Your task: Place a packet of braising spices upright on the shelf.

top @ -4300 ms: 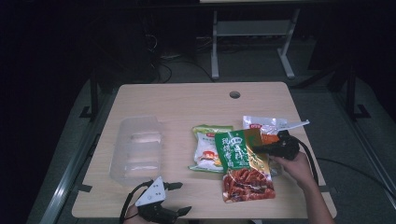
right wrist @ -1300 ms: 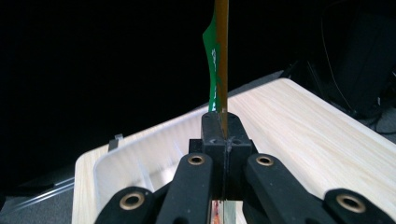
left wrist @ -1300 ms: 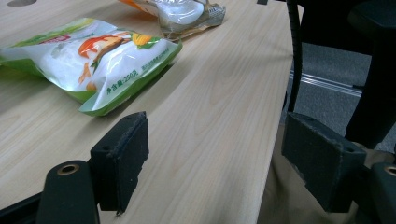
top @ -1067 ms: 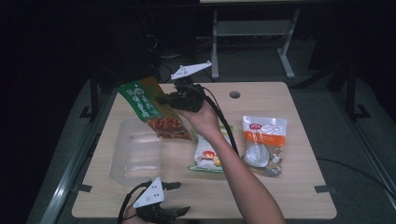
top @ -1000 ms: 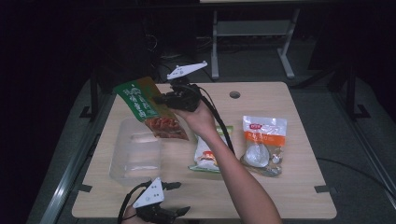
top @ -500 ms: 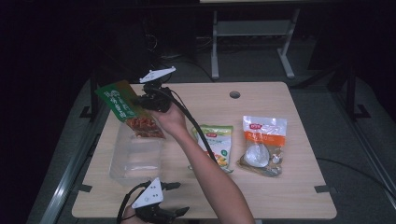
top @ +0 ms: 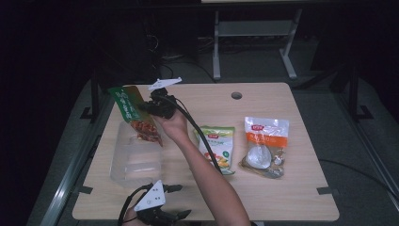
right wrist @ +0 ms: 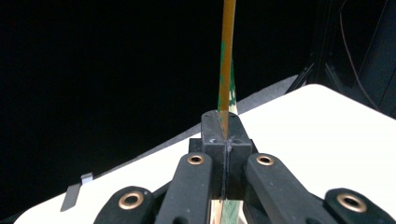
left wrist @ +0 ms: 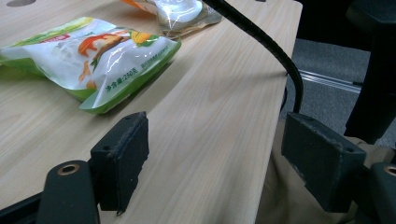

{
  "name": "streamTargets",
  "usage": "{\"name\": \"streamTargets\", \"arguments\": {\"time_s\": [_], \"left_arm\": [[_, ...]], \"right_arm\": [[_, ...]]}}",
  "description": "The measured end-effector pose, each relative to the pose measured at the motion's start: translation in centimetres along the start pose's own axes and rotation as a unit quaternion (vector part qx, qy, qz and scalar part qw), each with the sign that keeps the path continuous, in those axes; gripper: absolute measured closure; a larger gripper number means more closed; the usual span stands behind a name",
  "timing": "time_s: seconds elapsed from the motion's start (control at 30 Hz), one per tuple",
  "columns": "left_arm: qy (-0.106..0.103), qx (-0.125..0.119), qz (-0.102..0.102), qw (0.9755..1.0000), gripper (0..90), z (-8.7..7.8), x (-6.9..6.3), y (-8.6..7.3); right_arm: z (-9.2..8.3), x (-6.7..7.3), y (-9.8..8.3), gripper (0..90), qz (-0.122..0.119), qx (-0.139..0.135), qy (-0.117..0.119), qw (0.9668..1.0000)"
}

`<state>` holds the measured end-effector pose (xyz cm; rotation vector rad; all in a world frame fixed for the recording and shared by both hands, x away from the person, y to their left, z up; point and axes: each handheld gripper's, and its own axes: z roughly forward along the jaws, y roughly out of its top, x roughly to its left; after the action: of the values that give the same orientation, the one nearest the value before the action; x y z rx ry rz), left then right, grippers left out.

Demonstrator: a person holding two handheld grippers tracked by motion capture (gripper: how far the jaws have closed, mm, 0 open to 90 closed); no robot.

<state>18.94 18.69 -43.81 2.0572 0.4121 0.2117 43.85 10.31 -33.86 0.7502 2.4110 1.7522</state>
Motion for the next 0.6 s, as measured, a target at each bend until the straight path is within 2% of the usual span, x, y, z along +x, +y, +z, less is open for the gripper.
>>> {"name": "streamTargets", "arguments": {"time_s": [0.1, 0.17, 0.33, 0.6], "left_arm": [[0.001, 0.0, -0.001, 1.0, 22.9, 0.0, 0.0, 0.0], [0.001, 0.001, 0.0, 1.0, 22.9, 0.0, 0.1, 0.0], [0.003, -0.002, -0.001, 1.0, 22.9, -0.1, 0.1, 0.0], [0.004, -0.002, -0.002, 1.0, 22.9, -0.1, 0.1, 0.0]], "right_arm": [[-0.2, -0.2, -0.3, 89.6, -0.008, 0.017, -0.003, 0.9998], [-0.5, -0.5, -0.5, 89.6, -0.003, 0.023, -0.001, 0.9997], [-0.9, -0.6, -0.6, 89.6, -0.021, 0.043, -0.013, 0.9988], [-1.3, -0.9, -0.9, 89.9, -0.025, 0.075, -0.007, 0.9969]]}}
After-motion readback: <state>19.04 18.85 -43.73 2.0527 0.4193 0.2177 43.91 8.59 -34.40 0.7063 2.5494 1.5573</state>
